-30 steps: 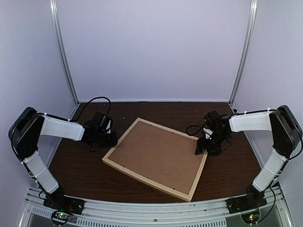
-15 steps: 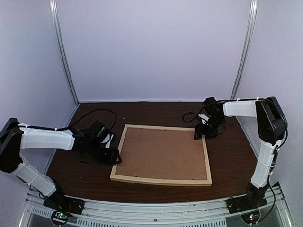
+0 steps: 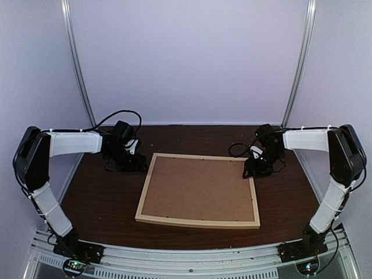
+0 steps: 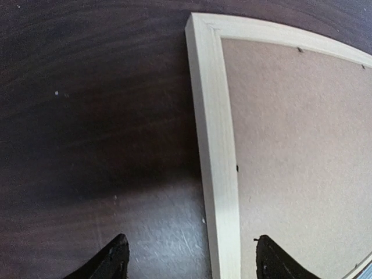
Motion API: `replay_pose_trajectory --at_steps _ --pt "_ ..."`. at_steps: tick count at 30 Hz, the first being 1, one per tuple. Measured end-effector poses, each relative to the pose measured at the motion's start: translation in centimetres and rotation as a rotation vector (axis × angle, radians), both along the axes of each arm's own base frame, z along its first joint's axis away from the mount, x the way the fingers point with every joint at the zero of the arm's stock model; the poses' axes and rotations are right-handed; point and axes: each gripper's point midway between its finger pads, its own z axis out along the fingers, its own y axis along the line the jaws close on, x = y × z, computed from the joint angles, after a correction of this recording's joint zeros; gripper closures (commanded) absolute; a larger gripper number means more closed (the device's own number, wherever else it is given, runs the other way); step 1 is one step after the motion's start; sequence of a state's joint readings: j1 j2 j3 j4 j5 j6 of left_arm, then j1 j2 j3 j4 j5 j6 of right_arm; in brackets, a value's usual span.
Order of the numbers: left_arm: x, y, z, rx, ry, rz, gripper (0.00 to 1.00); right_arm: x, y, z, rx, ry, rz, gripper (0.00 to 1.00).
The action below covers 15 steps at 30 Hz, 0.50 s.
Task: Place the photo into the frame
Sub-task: Rotate the photo frame at the center of the board.
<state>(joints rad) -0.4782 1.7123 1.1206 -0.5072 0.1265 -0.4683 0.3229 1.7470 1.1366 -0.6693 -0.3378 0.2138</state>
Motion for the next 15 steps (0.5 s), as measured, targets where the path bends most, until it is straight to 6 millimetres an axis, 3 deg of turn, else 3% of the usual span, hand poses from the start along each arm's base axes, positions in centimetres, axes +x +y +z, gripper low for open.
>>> replay_pose_trajectory --at_steps 8,15 --pt "3.6 0.0 -1.2 0.034 0.04 -0.006 0.19 -0.8 0.1 -1.4 0.017 0.04 -0.018 0.6" --pt "4.0 0.1 -2.7 0.073 0.093 -0.021 0.17 -0.8 0.0 -1.7 0.025 0.055 -0.045 0.66"
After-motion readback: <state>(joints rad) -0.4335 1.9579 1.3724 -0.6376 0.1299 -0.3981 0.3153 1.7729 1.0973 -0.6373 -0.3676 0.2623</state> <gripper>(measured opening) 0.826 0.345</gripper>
